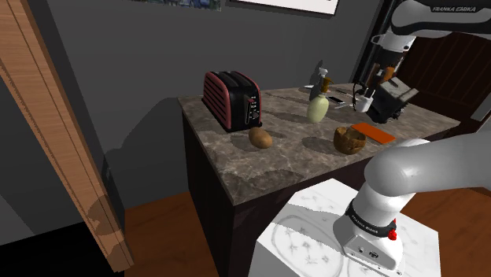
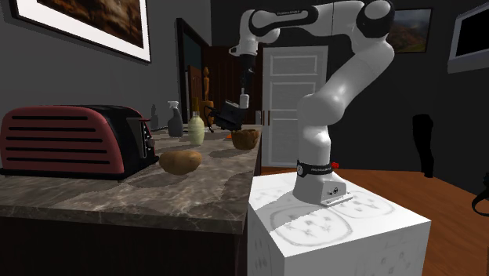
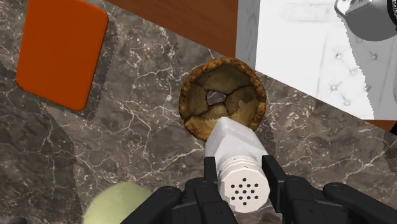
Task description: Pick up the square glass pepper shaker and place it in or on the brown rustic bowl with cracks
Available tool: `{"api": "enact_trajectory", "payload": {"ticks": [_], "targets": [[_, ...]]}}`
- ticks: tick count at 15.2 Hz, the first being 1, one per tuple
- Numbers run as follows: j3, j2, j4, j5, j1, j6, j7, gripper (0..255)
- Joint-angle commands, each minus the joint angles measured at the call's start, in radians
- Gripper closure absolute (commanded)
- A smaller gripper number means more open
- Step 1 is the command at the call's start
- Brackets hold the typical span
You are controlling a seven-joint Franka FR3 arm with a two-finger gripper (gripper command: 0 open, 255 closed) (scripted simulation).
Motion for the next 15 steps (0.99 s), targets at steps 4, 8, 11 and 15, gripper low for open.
{"api": "enact_trajectory", "payload": {"ticks": [4, 8, 11, 15], "targets": [[-0.029, -0.008, -0.060, -0.024, -0.010, 0.055, -0.006, 255], [-0.047, -0.012, -0.113, -0.041, -0.017, 0.104, -0.002, 255], [-0.062, -0.013, -0.151, -0.054, -0.022, 0.142, 0.001, 255], [-0.084, -0.010, -0.199, -0.072, -0.028, 0.194, 0.004, 255]]}}
